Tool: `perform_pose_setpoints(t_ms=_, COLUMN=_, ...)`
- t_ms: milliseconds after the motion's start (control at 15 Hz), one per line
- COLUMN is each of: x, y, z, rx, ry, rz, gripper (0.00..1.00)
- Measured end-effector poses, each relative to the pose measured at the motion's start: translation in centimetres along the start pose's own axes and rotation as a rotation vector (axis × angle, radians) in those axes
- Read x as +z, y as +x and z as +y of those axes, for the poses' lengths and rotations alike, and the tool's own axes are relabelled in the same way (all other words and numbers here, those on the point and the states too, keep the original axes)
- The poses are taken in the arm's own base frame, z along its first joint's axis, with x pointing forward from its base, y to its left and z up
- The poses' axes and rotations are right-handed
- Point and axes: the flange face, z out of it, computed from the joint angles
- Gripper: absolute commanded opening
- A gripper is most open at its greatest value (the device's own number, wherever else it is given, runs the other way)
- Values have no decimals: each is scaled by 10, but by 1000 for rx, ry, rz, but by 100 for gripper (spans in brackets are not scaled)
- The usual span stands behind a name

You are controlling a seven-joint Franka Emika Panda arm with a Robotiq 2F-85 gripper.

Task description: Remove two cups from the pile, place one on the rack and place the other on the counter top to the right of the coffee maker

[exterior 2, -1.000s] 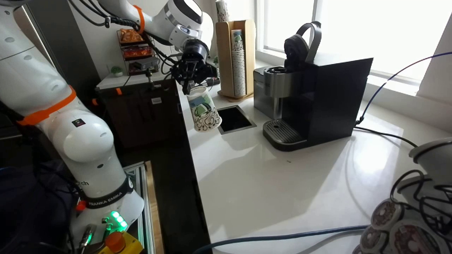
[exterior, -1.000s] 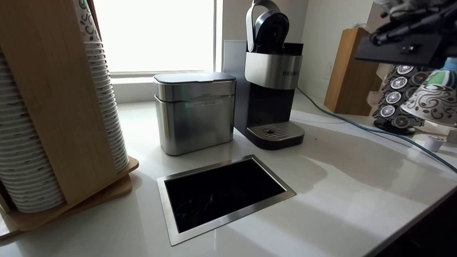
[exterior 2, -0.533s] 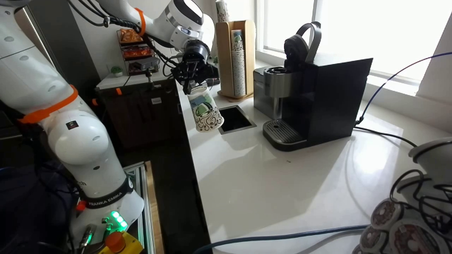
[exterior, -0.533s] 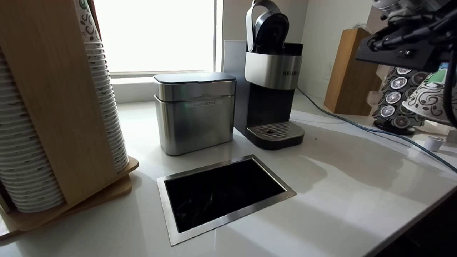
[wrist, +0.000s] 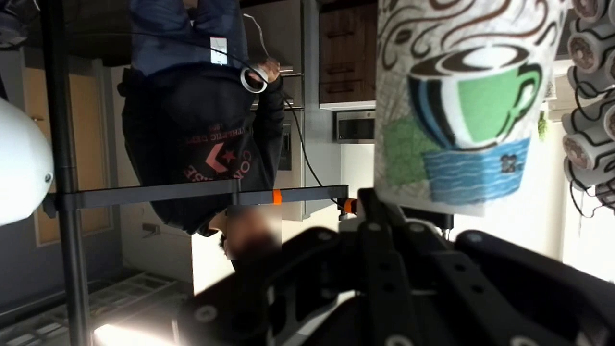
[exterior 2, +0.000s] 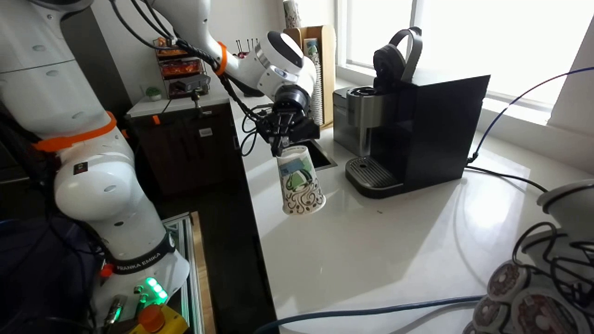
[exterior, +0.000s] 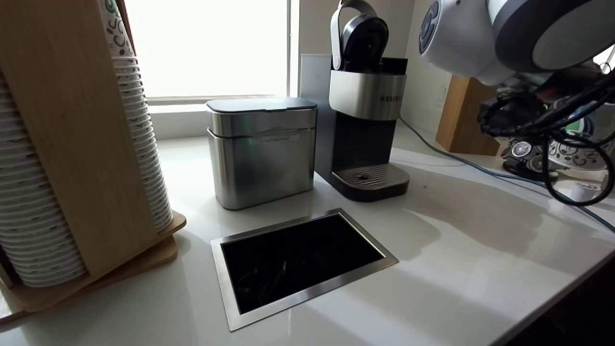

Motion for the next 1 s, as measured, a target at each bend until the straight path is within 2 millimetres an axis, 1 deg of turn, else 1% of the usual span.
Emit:
perform_pose_setpoints(t_ms=133, x=14, y=-25, z=-12, rx=-37, ry=-30, rz=17, gripper=2)
perform_pose_setpoints(t_ms=200, x=19, y=-32, z=-15, rx=-48, ry=-42, rz=29, gripper=2)
perform_pose_setpoints(t_ms=267, x=20, y=-34, z=-16, rx=-51, ry=-45, rz=31, gripper=2)
perform_pose_setpoints(t_ms=333, x=18, y=-33, z=-16, rx=-49, ry=-42, rz=29, gripper=1)
perform_pose_setpoints(t_ms=467, x=15, y=-30, z=-15, rx=-45, ry=-35, rz=23, gripper=1)
perform_pose_setpoints(t_ms=600, x=12, y=-35, z=-18, rx=-83, ry=27, rz=23, gripper=1)
perform_pose_setpoints(t_ms=733, x=11, y=-52, z=-22, rx=-145, ry=118, rz=4, gripper=1)
perform_pose_setpoints(t_ms=1000, x=21, y=-91, z=-31, rx=-265, ry=272, rz=34, gripper=1)
